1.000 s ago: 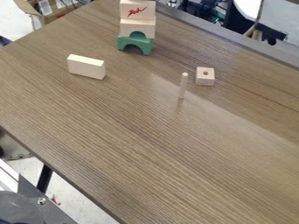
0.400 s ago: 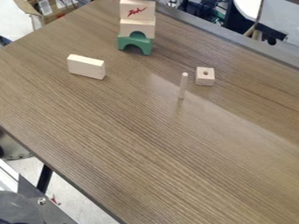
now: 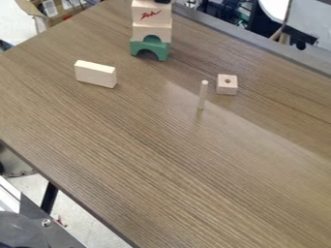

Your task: Move the white cuboid away from the table

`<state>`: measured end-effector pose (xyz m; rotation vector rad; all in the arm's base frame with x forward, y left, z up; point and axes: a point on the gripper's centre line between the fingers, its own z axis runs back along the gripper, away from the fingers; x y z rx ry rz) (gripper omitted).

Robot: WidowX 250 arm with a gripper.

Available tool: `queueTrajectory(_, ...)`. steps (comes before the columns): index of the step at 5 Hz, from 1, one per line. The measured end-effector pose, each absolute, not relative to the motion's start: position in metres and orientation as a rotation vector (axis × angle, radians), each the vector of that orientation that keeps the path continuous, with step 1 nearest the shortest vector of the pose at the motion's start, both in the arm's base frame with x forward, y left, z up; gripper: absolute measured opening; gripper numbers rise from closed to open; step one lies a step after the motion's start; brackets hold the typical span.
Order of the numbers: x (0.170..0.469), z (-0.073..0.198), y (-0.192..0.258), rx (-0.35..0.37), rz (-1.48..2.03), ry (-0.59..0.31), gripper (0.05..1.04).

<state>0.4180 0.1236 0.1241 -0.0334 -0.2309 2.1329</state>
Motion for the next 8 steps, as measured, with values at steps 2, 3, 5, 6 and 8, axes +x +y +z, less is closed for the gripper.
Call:
queueTrajectory(2, 0.417, 0.126, 0.124, -0.035, 2.124, -0.242, 0.285)
queueTrajectory(3, 0.417, 0.125, 0.125, -0.030, 2.127, -0.249, 0.285)
queueTrajectory(5, 0.412, 0.126, 0.123, -0.035, 2.123, -0.251, 0.285)
queueTrajectory(6, 0.411, 0.126, 0.122, -0.037, 2.122, -0.248, 0.327)
queueTrajectory(8, 0.407, 0.127, 0.124, -0.020, 2.164, -0.238, 0.924)
